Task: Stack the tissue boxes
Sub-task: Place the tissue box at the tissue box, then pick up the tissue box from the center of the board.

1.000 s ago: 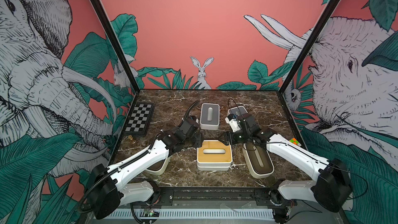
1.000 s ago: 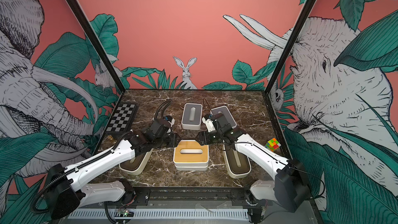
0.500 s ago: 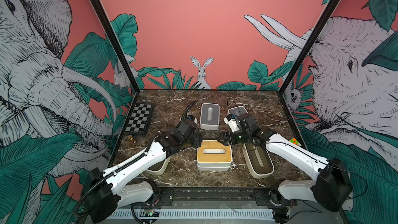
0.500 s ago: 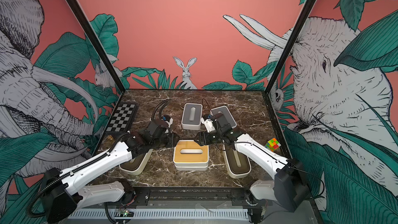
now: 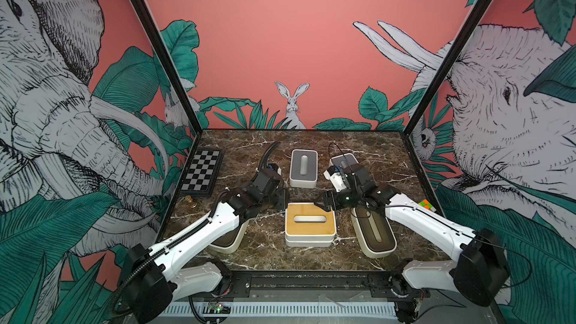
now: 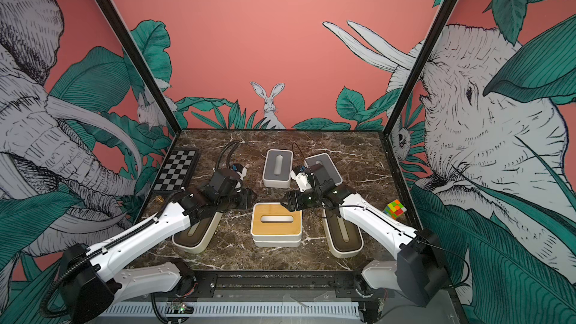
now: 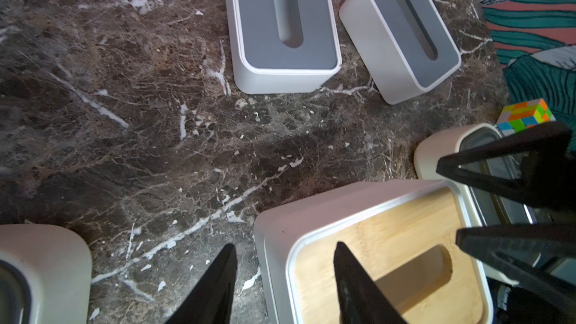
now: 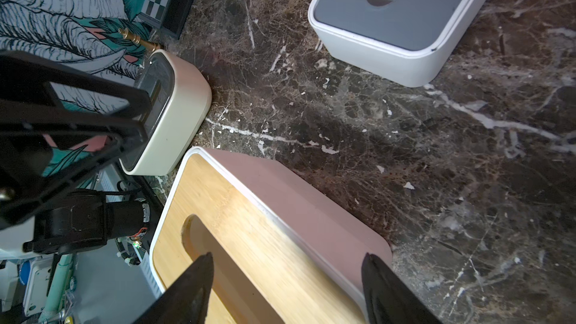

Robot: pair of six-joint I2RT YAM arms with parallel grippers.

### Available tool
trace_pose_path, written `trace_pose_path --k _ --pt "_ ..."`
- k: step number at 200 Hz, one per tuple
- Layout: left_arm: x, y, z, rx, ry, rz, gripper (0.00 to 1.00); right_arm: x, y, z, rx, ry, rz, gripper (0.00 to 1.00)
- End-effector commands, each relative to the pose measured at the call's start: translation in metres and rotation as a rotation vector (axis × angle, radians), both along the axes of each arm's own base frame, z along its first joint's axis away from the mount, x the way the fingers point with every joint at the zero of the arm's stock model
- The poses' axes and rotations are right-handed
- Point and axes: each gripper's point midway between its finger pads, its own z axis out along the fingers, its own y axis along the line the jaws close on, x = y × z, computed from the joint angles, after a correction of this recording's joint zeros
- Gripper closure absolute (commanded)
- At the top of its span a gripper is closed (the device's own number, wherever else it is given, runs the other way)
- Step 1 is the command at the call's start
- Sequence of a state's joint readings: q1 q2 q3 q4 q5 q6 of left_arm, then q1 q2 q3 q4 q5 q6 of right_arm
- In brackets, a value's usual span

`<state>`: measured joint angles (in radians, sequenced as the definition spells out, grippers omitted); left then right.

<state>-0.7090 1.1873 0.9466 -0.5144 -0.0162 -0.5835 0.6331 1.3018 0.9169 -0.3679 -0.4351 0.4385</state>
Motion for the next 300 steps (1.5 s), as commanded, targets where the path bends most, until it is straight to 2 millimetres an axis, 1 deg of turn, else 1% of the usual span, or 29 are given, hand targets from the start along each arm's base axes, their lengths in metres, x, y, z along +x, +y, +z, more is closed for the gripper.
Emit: trace_pose_path --k 1,6,9,11,18,19,20,23,25,28,34,36,38,53,57,64,68,73,91,106,121,146,170,195,218,231,272,289,300 --pt "0.039 -0.009 0.028 -0.033 -0.045 -0.026 0.48 0.020 -0.010 0.027 -0.017 -0.121 -0.053 0.23" --pt "0.048 -0.012 0.029 -0.006 -0.042 -0.036 0.48 0.024 -0.013 0.031 -0.019 -0.137 -0.065 0.22" --pt "0.052 -0.014 0.033 0.013 -0.047 -0.047 0.48 0.026 -0.015 0.035 -0.018 -0.147 -0.073 0.22" --pt "0.055 -0.015 0.029 0.033 -0.037 -0.052 0.48 0.027 -0.016 0.036 -0.017 -0.151 -0.077 0.22" --pt "0.067 -0.020 0.031 0.076 -0.023 -0.064 0.48 0.032 -0.020 0.043 -0.012 -0.166 -0.095 0.21" --pt "0.068 -0.020 0.027 0.087 -0.013 -0.065 0.48 0.033 -0.021 0.044 -0.010 -0.168 -0.099 0.21" --pt "0.070 -0.021 0.031 0.088 -0.019 -0.066 0.48 0.034 -0.022 0.045 -0.010 -0.172 -0.103 0.21" --pt "0.075 -0.023 0.033 0.100 -0.015 -0.070 0.48 0.036 -0.023 0.048 -0.008 -0.178 -0.111 0.21" --pt "0.078 -0.024 0.029 0.118 0.001 -0.074 0.48 0.038 -0.025 0.050 -0.005 -0.183 -0.117 0.21" --pt "0.083 -0.027 0.030 0.129 0.006 -0.079 0.48 0.039 -0.026 0.052 -0.003 -0.189 -0.123 0.21" --pt "0.091 -0.033 0.022 0.157 0.036 -0.092 0.48 0.042 -0.030 0.055 -0.002 -0.195 -0.135 0.20" --pt "0.094 -0.035 0.024 0.159 0.036 -0.095 0.48 0.043 -0.031 0.056 -0.002 -0.198 -0.140 0.20" --pt "0.097 -0.038 0.022 0.165 0.046 -0.099 0.48 0.043 -0.032 0.057 0.000 -0.201 -0.144 0.20" --pt "0.119 -0.054 0.010 0.188 0.083 -0.105 0.48 0.048 -0.042 0.059 -0.007 -0.216 -0.178 0.18" --pt "0.124 -0.058 0.005 0.191 0.094 -0.108 0.48 0.048 -0.043 0.060 -0.006 -0.219 -0.185 0.18" --pt "0.134 -0.067 0.003 0.183 0.100 -0.113 0.47 0.048 -0.047 0.059 -0.004 -0.221 -0.196 0.17" --pt "0.139 -0.072 0.004 0.178 0.094 -0.113 0.47 0.048 -0.049 0.059 -0.003 -0.223 -0.205 0.17" --pt "0.147 -0.077 -0.002 0.180 0.101 -0.112 0.46 0.048 -0.052 0.059 -0.002 -0.223 -0.211 0.16" --pt "0.168 -0.091 -0.013 0.185 0.106 -0.108 0.44 0.043 -0.056 0.059 0.009 -0.235 -0.215 0.11" --pt "0.180 -0.107 -0.019 0.163 0.086 -0.136 0.42 0.039 -0.058 0.061 0.020 -0.252 -0.209 0.06" --pt "0.191 -0.116 -0.023 0.149 0.065 -0.125 0.41 0.035 -0.059 0.061 0.022 -0.262 -0.199 0.04" --pt "0.197 -0.127 -0.034 0.129 0.084 -0.125 0.41 0.030 -0.061 0.060 0.008 -0.270 -0.179 0.03" --pt "0.195 -0.140 -0.045 0.106 0.097 -0.149 0.41 0.031 -0.060 0.053 0.006 -0.254 -0.162 0.03" --pt "0.192 -0.145 -0.060 0.109 0.134 -0.136 0.41 0.033 -0.054 0.049 0.020 -0.232 -0.146 0.03" --pt "0.190 -0.152 -0.068 0.113 0.142 -0.140 0.40 0.035 -0.052 0.047 0.029 -0.225 -0.143 0.03" --pt "0.190 -0.152 -0.075 0.132 0.151 -0.134 0.39 0.034 -0.051 0.045 0.029 -0.217 -0.139 0.03" --pt "0.191 -0.149 -0.083 0.222 0.145 -0.121 0.39 0.035 -0.054 0.041 0.026 -0.207 -0.144 0.03" --pt "0.191 -0.146 -0.088 0.255 0.149 -0.121 0.42 0.036 -0.055 0.039 0.026 -0.201 -0.150 0.03" --pt "0.190 -0.144 -0.093 0.273 0.156 -0.124 0.46 0.036 -0.055 0.038 0.029 -0.198 -0.152 0.03"
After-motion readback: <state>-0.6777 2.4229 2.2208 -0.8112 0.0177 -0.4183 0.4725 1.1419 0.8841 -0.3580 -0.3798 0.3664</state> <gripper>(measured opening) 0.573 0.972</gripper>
